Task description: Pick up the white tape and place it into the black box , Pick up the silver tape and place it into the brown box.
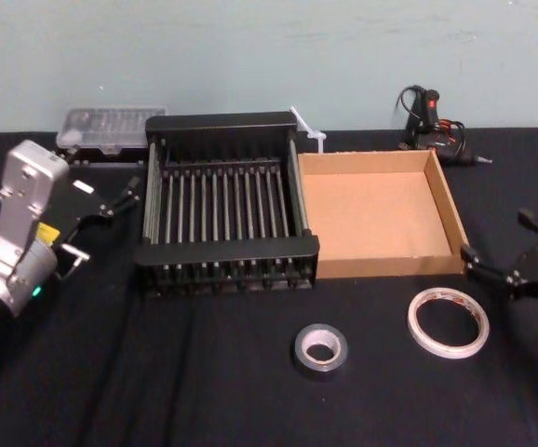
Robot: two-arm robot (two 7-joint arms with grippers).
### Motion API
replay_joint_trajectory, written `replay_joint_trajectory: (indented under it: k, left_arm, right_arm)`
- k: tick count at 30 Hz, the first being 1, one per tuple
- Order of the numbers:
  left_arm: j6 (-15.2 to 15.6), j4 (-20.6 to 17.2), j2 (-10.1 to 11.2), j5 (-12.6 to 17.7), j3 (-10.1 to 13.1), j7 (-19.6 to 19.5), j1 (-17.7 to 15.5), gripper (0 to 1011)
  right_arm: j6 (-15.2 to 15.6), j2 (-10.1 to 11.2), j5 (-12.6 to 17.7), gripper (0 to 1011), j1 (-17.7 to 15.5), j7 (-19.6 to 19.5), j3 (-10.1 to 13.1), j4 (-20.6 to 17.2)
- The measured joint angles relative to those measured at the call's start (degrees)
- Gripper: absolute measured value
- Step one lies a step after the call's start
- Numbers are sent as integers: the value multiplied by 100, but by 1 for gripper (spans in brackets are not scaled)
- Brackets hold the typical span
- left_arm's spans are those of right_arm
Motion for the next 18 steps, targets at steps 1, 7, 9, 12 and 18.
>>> replay_joint_trajectory:
  k: [1,7,9,12,18]
  left_arm:
    - [0,0,0,0,0,0,0,1001]
    - [0,0,0,0,0,0,0,1001]
    - [0,0,0,0,0,0,0,1001]
    - [0,0,0,0,0,0,0,1001]
    - [0,0,0,0,0,0,0,1001]
  right_arm:
    - [38,9,41,1002,-62,17,31,-38]
    - [344,29,256,1002,-417,115,181,-227]
    - [464,24,309,1002,-496,142,218,-243]
    - [598,1,327,1002,-550,162,242,-241]
    - [797,-84,280,1002,-522,174,243,-143]
